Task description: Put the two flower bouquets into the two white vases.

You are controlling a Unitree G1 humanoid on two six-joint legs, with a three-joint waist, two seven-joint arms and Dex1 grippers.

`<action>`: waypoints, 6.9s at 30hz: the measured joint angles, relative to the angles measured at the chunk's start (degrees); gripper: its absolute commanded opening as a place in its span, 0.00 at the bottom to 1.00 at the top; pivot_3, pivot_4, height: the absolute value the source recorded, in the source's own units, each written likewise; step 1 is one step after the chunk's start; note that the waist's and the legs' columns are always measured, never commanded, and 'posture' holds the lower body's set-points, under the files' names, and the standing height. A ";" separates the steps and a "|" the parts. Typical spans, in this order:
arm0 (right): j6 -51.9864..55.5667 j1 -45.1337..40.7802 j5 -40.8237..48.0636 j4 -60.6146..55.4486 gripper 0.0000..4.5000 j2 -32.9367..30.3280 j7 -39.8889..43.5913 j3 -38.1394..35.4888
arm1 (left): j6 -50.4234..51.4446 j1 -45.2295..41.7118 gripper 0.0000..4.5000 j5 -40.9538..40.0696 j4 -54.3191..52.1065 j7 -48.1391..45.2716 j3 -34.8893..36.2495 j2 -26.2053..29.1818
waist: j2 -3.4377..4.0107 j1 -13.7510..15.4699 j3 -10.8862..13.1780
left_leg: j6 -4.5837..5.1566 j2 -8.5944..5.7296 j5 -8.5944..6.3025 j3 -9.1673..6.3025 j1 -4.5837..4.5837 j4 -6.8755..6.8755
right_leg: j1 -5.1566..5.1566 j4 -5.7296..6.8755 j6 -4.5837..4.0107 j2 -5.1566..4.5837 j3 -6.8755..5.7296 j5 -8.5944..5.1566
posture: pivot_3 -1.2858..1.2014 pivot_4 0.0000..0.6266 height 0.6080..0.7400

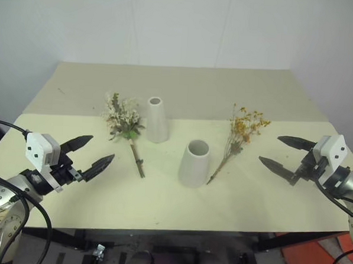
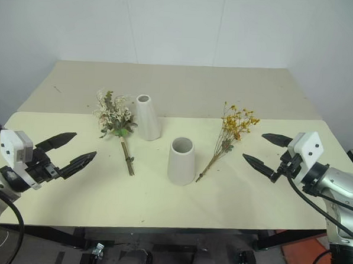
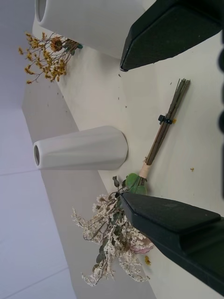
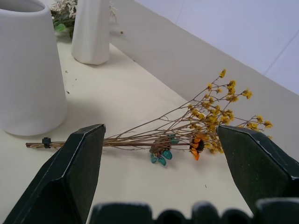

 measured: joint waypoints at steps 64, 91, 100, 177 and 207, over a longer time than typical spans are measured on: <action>15.38 -13.73 3.61 -1.21 1.00 -0.19 -2.43 4.56 | 56.87 -48.59 0.01 20.04 30.45 37.64 -21.68 -13.72 | -0.10 -0.06 0.06 | -0.02 -0.09 0.01 -0.02 -0.15 0.02 | -0.14 0.09 0.06 -0.03 -0.01 0.03 | 0.52 0.24 1.00; 24.76 -19.01 8.62 2.22 1.00 -2.29 0.80 4.87 | -1.73 -64.32 0.01 23.00 51.76 19.61 -17.20 -13.62 | -0.11 0.19 0.06 | 0.02 -0.17 -0.01 -0.02 -1.38 0.72 | -1.14 0.27 0.19 -0.10 -0.05 0.20 | 0.52 0.24 1.00; 26.49 -20.93 9.14 2.30 1.00 -2.63 1.68 5.40 | -8.78 -71.92 0.01 19.05 61.24 7.89 -16.45 -16.28 | -0.11 -0.27 0.06 | 0.05 -0.21 -0.02 -0.01 -1.39 0.78 | -1.08 0.27 0.30 -0.10 -0.01 0.27 | 0.52 0.24 1.00; 26.46 -15.39 11.48 -3.51 1.00 -0.76 -2.49 3.41 | -17.49 -72.60 0.01 14.89 71.44 -2.59 -14.29 -22.20 | -0.12 -0.17 0.06 | 0.06 -0.22 -0.02 -0.02 -1.34 0.91 | -1.04 0.36 0.31 -0.10 0.00 0.28 | 0.52 0.24 1.00; 26.46 -14.05 11.49 -4.61 1.00 -0.20 -3.67 2.48 | -20.33 -73.59 0.01 16.74 75.31 -2.49 -14.16 -22.31 | -0.12 -0.24 0.06 | 0.06 -0.23 -0.02 -0.01 -1.33 0.93 | -1.04 0.39 0.31 -0.10 0.01 0.28 | 0.52 0.24 1.00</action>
